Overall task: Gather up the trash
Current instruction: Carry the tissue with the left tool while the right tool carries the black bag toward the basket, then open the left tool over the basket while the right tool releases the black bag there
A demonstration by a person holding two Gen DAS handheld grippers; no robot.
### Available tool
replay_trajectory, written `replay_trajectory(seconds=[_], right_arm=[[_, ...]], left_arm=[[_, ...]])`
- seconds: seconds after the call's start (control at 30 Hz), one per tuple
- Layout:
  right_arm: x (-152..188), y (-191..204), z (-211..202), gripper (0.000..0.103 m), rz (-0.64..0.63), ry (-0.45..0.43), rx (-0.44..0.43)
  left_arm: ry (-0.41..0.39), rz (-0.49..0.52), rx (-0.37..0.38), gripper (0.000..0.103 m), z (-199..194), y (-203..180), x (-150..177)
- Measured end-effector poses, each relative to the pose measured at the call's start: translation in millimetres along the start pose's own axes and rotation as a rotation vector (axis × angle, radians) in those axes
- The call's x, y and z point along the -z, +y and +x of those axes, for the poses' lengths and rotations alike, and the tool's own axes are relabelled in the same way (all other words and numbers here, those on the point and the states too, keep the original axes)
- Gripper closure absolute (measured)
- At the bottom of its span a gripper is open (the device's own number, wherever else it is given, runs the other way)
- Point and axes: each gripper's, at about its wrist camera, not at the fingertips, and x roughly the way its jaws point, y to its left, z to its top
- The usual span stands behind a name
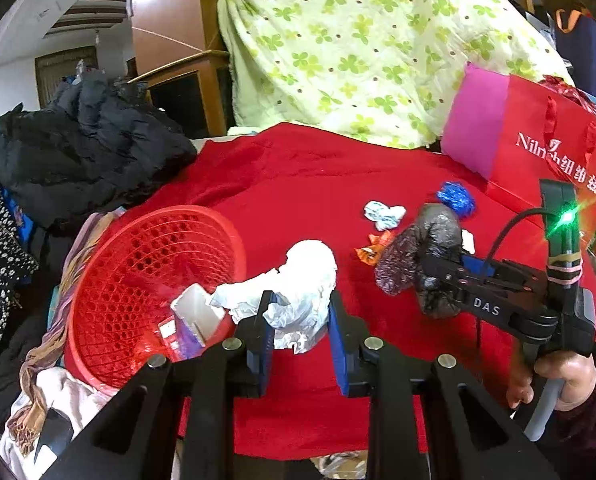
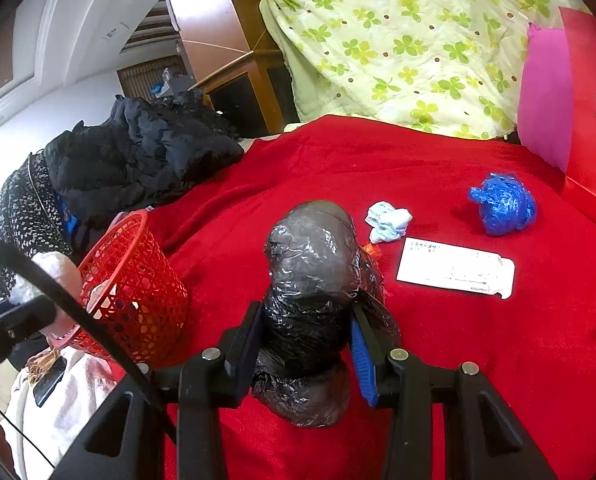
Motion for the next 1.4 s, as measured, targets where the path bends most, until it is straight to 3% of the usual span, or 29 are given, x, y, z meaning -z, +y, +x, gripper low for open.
replay_trajectory(seconds=[0.37,0.6,0.83,1.17,1.4], right_arm=[[-3.9,8.0,-3.3,0.059,0.006,-0.032,-0.020],[-8.9,22.0,-16.0,0.059,-0.060,-0.099,-0.022],[-25.6,43.9,-33.4,0.059,-0.073,-0.152,-0.098],[-52.0,117.9,-29.9,0.059,-0.131,-0.179,-0.251],[-64.6,170.7,7.8,0.058,-0.186,-0.155,-0.291]], left_arm=[[-0.021,-0.057,-0.037,0.076,-5.8,31.2,1.2],[-0.042,-0.146,-0.093,0.076,-15.2,77.5,3.2],[-0.051,-0.228,-0.146,0.076,-19.6,119.2,7.2],[-0.027,-0.269,-0.136,0.075,-5.3,140.3,16.9],[-0.016,-0.270,-0.128,0.075,9.8,150.5,14.4]])
